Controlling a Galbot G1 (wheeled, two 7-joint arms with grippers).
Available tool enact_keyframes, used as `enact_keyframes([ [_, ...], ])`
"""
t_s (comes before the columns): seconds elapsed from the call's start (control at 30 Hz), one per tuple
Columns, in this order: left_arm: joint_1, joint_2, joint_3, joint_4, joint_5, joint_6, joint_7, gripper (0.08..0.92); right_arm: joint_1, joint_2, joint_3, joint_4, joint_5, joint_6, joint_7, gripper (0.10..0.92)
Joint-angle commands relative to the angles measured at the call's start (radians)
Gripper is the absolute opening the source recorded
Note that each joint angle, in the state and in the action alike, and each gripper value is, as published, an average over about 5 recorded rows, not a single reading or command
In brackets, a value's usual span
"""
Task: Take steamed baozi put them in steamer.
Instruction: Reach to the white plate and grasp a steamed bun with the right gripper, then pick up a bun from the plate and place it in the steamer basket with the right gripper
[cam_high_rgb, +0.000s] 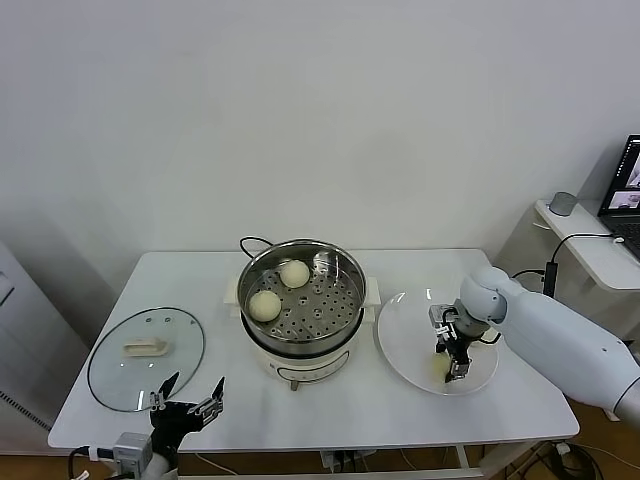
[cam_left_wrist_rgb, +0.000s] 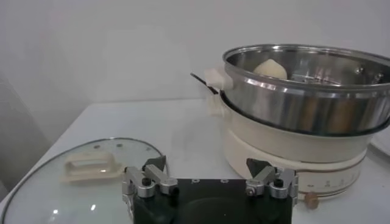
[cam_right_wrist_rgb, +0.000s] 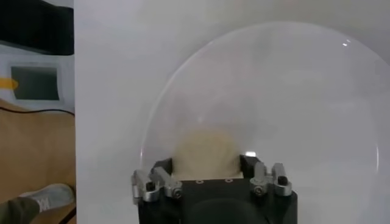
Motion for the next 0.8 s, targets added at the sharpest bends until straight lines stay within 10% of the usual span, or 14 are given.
enact_keyframes([
  [0.03,-0.014,-0.049,-0.001,0.006,0.003,0.0,0.001,0.823,0.1,-0.035,-0.051,0.011,0.043,-0.006,-0.005,0.498],
  [0.8,-0.035,-0.049,-0.025,-0.018,0.061,-0.021,-0.032,0.823,0.948,0.407,-0.588,-0.164,0.563,-0.03,-0.093,0.466],
])
